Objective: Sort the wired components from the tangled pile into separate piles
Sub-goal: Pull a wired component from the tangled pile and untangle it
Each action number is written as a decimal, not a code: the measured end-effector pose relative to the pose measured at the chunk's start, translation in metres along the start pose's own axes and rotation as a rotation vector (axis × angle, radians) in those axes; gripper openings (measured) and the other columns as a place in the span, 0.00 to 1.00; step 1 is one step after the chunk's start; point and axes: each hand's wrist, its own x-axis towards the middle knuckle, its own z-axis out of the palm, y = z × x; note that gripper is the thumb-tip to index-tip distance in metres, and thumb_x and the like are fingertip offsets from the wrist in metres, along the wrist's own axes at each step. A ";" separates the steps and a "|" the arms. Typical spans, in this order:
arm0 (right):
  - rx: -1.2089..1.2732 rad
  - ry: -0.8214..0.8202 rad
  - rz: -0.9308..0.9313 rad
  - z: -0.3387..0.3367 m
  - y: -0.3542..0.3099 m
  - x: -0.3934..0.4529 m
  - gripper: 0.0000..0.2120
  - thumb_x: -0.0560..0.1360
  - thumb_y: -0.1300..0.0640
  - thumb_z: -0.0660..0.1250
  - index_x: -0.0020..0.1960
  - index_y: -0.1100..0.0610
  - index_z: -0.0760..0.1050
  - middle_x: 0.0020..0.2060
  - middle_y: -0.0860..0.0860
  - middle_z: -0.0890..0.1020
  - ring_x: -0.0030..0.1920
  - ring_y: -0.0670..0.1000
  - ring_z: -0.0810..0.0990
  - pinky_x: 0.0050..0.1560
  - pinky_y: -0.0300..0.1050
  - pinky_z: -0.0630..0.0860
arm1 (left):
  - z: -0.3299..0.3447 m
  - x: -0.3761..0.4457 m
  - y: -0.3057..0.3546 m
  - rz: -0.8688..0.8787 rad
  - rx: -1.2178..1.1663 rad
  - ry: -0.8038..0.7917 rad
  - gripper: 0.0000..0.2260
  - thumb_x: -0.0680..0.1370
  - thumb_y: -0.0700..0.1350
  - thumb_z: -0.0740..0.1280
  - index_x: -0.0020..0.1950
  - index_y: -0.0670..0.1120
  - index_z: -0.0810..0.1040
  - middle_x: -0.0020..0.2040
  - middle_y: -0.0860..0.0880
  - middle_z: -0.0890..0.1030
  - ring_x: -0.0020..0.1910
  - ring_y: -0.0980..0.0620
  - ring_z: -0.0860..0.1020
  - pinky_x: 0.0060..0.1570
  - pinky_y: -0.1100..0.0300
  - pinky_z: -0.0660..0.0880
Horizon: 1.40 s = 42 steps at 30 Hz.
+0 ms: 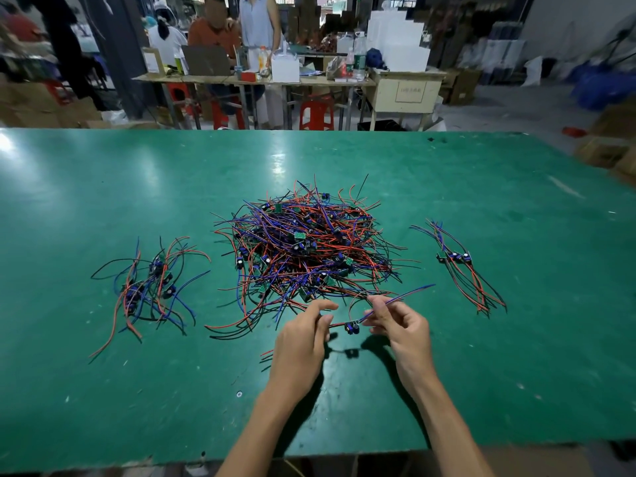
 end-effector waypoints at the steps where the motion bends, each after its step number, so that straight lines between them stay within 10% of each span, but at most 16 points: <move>1: -0.042 -0.043 -0.003 0.001 0.000 -0.002 0.10 0.73 0.50 0.73 0.48 0.57 0.85 0.39 0.56 0.87 0.39 0.49 0.85 0.39 0.36 0.79 | 0.002 0.000 -0.001 -0.010 -0.023 0.001 0.08 0.85 0.47 0.61 0.59 0.58 0.76 0.30 0.56 0.75 0.33 0.65 0.77 0.34 0.68 0.68; 5: -0.118 -0.153 -0.002 0.003 0.001 -0.006 0.13 0.74 0.49 0.71 0.51 0.57 0.85 0.42 0.55 0.88 0.41 0.49 0.85 0.40 0.37 0.79 | 0.006 0.000 -0.007 -0.085 -0.104 0.009 0.08 0.84 0.47 0.61 0.58 0.59 0.76 0.34 0.59 0.79 0.32 0.58 0.77 0.39 0.53 0.75; 19: -0.161 0.049 -0.009 -0.032 -0.073 0.085 0.11 0.85 0.56 0.61 0.52 0.58 0.80 0.36 0.53 0.79 0.34 0.55 0.85 0.34 0.44 0.84 | 0.007 0.008 -0.013 -0.184 -0.286 0.138 0.08 0.80 0.45 0.70 0.52 0.59 0.79 0.37 0.54 0.83 0.35 0.56 0.82 0.36 0.61 0.79; 23: -0.536 0.073 0.062 -0.063 -0.107 0.149 0.13 0.85 0.57 0.60 0.60 0.62 0.80 0.40 0.52 0.76 0.25 0.48 0.77 0.25 0.36 0.75 | -0.002 0.015 -0.019 -0.389 -0.533 0.305 0.05 0.82 0.43 0.67 0.52 0.53 0.81 0.34 0.49 0.82 0.30 0.52 0.75 0.28 0.58 0.73; 28: -1.144 0.079 0.074 -0.085 -0.110 0.211 0.15 0.81 0.52 0.65 0.51 0.62 0.84 0.48 0.63 0.86 0.40 0.60 0.81 0.45 0.50 0.77 | -0.005 0.017 -0.018 -0.441 -0.594 0.349 0.06 0.82 0.42 0.65 0.51 0.51 0.80 0.32 0.50 0.79 0.28 0.53 0.70 0.25 0.60 0.66; 32: -1.439 0.150 0.164 -0.084 -0.084 0.215 0.22 0.81 0.53 0.66 0.67 0.68 0.72 0.66 0.69 0.75 0.66 0.67 0.75 0.62 0.53 0.73 | -0.005 0.016 -0.017 -0.450 -0.600 0.358 0.07 0.82 0.41 0.65 0.50 0.51 0.80 0.31 0.51 0.79 0.27 0.53 0.70 0.25 0.58 0.66; 39: -1.409 -0.180 -0.161 -0.048 -0.034 0.159 0.17 0.83 0.51 0.63 0.70 0.55 0.75 0.66 0.55 0.77 0.69 0.56 0.73 0.71 0.56 0.69 | -0.005 0.017 -0.015 -0.456 -0.586 0.347 0.06 0.82 0.41 0.66 0.50 0.50 0.81 0.31 0.50 0.79 0.28 0.52 0.71 0.29 0.57 0.68; 42: -1.358 -0.044 -0.203 -0.039 -0.021 0.145 0.13 0.82 0.52 0.65 0.63 0.55 0.81 0.58 0.54 0.81 0.62 0.55 0.76 0.66 0.55 0.71 | -0.006 0.016 -0.014 -0.456 -0.587 0.336 0.06 0.82 0.40 0.66 0.50 0.49 0.81 0.32 0.48 0.79 0.29 0.51 0.72 0.30 0.56 0.68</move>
